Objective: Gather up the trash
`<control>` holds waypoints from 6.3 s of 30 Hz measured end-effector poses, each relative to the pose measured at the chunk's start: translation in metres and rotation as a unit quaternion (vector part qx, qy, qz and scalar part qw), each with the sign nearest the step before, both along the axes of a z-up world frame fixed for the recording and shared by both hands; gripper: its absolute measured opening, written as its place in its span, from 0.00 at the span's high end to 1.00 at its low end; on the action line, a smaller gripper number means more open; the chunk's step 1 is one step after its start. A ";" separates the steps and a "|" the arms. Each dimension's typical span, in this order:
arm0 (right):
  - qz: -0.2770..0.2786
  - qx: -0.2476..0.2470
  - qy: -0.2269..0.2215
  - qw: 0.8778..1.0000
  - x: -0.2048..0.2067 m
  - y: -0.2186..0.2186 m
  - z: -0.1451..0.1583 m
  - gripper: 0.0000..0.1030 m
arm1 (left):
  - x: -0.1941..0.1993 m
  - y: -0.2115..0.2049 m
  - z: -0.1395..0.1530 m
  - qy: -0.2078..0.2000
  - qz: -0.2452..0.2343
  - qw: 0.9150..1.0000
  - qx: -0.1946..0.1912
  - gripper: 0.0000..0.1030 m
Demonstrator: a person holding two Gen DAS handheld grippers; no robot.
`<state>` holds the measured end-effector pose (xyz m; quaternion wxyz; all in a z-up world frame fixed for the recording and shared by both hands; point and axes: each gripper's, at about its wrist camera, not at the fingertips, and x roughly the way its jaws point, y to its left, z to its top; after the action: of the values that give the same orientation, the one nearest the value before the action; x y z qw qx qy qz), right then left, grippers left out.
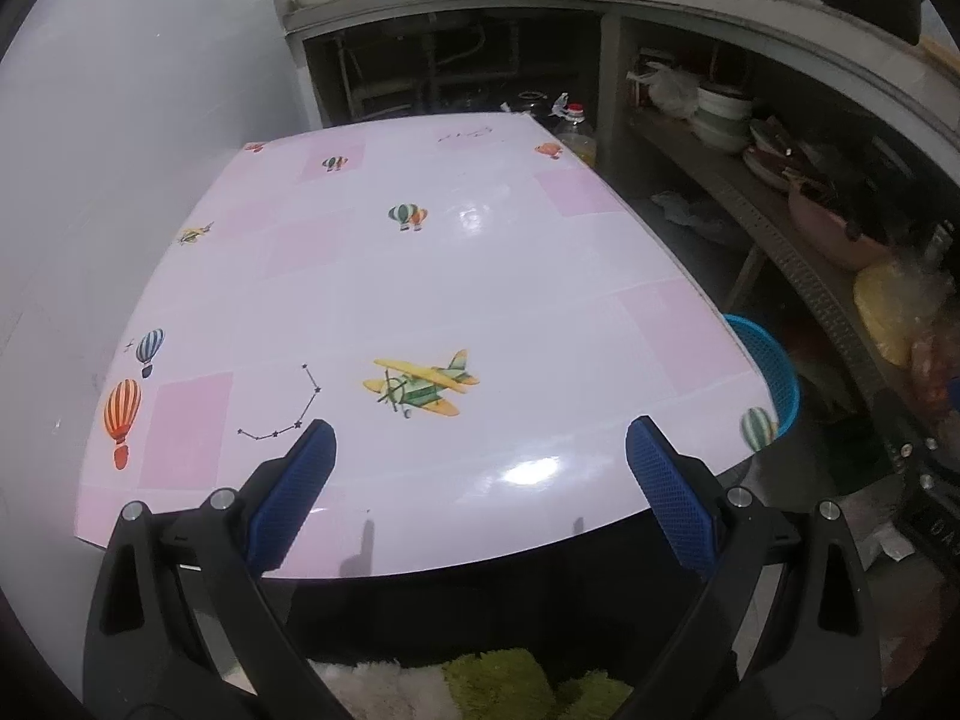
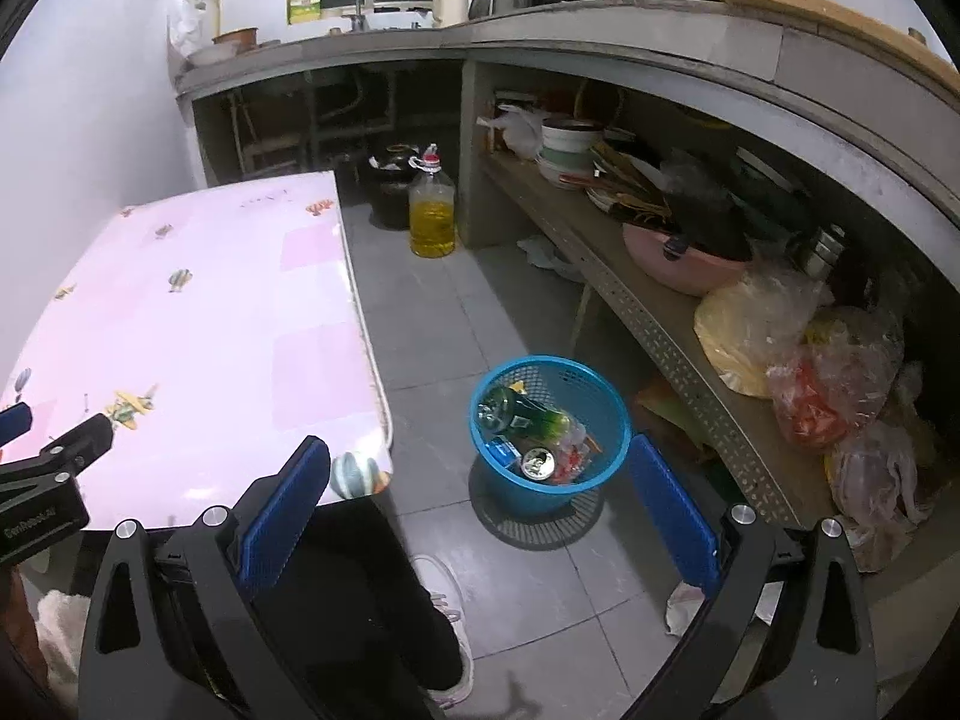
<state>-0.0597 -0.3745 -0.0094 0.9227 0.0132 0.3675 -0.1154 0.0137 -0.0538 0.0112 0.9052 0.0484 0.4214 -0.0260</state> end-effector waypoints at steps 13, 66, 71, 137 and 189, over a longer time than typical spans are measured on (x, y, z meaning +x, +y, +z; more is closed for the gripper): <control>-0.022 -0.008 0.012 1.000 0.008 -0.018 -0.006 0.06 | 0.006 0.011 0.002 -0.013 0.043 0.999 0.016 0.09; -0.024 -0.011 0.008 1.000 0.005 -0.018 0.000 0.06 | 0.000 0.010 0.007 -0.020 0.040 0.999 0.022 0.09; -0.024 -0.011 0.008 1.000 0.006 -0.017 0.000 0.06 | 0.000 0.010 0.007 -0.020 0.040 0.999 0.023 0.09; -0.017 -0.012 0.005 1.000 0.010 -0.013 0.003 0.06 | -0.001 0.008 0.005 -0.017 0.043 0.999 0.017 0.09; -0.016 -0.010 0.005 1.000 0.012 -0.005 0.001 0.06 | -0.005 0.007 0.001 -0.011 0.043 0.999 0.015 0.09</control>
<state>-0.0473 -0.3794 -0.0079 0.9190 0.0090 0.3705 -0.1342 0.0084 -0.0471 0.0123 0.9094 0.0445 0.4130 0.0195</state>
